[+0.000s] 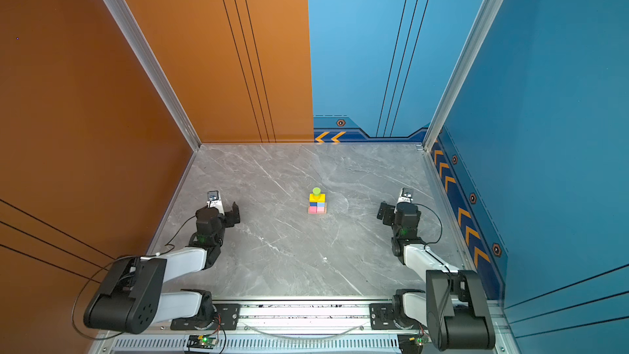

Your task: Build the wood block tower

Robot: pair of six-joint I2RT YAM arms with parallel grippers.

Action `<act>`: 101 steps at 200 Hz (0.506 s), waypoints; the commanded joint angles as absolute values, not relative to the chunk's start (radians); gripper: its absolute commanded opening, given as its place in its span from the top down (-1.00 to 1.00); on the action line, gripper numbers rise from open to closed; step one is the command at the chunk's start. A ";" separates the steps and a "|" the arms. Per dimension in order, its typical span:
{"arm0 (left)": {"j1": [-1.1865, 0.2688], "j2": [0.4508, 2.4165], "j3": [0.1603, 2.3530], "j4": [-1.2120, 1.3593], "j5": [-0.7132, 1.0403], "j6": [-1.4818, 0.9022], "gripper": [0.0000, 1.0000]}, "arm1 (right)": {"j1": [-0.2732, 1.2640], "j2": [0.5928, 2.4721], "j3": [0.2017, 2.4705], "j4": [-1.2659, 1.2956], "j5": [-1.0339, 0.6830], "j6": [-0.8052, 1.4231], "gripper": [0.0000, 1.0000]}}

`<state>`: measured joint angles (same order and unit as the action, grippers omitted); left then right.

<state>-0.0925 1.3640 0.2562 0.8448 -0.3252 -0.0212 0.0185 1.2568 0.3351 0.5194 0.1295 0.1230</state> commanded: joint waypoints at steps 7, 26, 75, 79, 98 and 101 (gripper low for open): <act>-0.080 1.522 0.235 1.159 -0.262 0.022 -0.96 | 0.066 1.329 0.355 0.714 0.162 -0.023 -0.99; -0.081 1.608 0.209 1.312 -0.232 0.044 -0.96 | 0.066 1.341 0.381 0.667 0.151 -0.027 -1.00; -0.075 1.581 0.221 1.248 -0.192 0.043 -0.96 | 0.072 1.320 0.328 0.750 0.094 -0.036 -0.99; -0.075 1.580 0.222 1.247 -0.189 0.044 -0.96 | 0.072 1.323 0.327 0.761 0.088 -0.035 -1.00; -0.075 1.583 0.228 1.239 -0.186 0.046 -0.96 | 0.080 1.357 0.303 0.842 0.066 -0.032 -1.00; -0.075 1.581 0.230 1.236 -0.185 0.047 -0.96 | 0.083 1.365 0.300 0.855 0.068 -0.032 -0.99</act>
<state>-0.0849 1.5917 0.2157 1.2167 -0.2218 0.0269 0.0681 1.3338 0.3325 0.7322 0.1032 -0.0174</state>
